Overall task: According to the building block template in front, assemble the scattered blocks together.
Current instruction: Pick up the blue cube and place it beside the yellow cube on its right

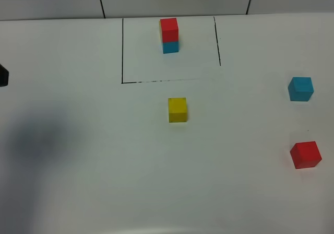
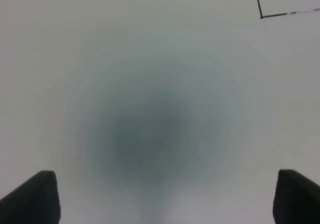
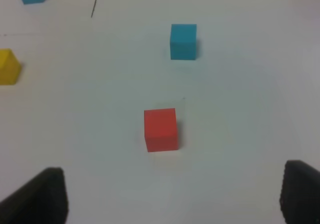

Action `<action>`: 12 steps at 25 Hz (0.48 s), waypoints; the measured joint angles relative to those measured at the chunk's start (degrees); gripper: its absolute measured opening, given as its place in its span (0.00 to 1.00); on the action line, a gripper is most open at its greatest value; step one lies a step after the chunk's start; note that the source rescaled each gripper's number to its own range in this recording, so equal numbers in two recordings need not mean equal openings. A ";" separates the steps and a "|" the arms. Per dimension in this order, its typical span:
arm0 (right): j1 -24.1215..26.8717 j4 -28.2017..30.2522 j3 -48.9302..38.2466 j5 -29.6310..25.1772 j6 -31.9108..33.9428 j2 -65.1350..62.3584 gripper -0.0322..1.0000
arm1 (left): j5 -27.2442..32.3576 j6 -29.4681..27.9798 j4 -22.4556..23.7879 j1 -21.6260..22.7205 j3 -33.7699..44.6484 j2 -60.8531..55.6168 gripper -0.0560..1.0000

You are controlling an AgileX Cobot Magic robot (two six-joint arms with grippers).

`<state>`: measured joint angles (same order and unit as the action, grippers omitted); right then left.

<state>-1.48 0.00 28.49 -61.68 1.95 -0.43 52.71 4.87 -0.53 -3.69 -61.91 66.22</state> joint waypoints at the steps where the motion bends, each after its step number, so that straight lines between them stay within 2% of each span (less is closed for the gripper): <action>1: 0.00 0.00 0.00 0.00 0.00 0.00 0.73 | -0.20 -0.24 0.00 0.00 1.49 -2.05 0.83; 12: 0.00 -0.30 0.00 0.00 0.00 0.00 0.73 | -0.90 -1.29 -0.85 -2.13 16.08 -25.18 0.82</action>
<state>-1.48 -0.30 28.49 -61.68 1.95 -0.43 51.80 3.58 -1.39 -5.82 -45.83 41.04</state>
